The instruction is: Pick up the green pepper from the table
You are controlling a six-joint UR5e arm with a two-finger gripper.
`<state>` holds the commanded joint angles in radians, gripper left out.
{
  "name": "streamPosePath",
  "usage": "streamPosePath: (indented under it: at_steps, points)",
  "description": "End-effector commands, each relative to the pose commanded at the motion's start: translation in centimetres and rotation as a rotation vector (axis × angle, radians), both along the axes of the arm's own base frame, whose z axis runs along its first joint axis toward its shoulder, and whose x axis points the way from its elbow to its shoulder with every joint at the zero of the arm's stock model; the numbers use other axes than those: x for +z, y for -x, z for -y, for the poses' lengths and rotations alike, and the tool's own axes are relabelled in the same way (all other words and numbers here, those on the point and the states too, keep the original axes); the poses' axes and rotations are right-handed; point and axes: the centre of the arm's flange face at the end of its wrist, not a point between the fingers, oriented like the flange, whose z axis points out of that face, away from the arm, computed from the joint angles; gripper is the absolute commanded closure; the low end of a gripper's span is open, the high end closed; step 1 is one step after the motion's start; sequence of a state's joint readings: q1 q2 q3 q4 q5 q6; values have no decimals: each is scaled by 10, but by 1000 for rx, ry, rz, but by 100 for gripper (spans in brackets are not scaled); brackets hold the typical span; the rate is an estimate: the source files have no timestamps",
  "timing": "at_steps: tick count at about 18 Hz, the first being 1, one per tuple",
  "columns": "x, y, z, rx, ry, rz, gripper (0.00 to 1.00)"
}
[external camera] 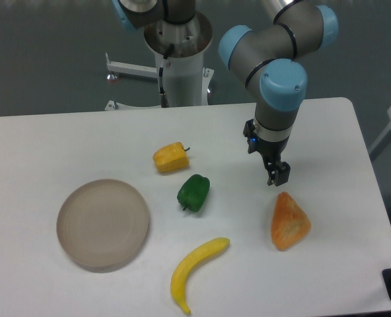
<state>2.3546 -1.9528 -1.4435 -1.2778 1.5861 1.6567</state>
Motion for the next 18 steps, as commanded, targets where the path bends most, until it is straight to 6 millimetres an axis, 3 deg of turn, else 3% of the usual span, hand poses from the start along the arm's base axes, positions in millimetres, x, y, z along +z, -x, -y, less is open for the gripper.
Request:
streamPosePath:
  at_steps: [7,11,15,18]
  points:
    - [1,-3,0,10,-8,12,0]
    - [-4,-10,-2,100,-23,44,0]
    - [-1,-30,-10,260,-61,116,0]
    - [-12,-48,-16,325,-35,136,0]
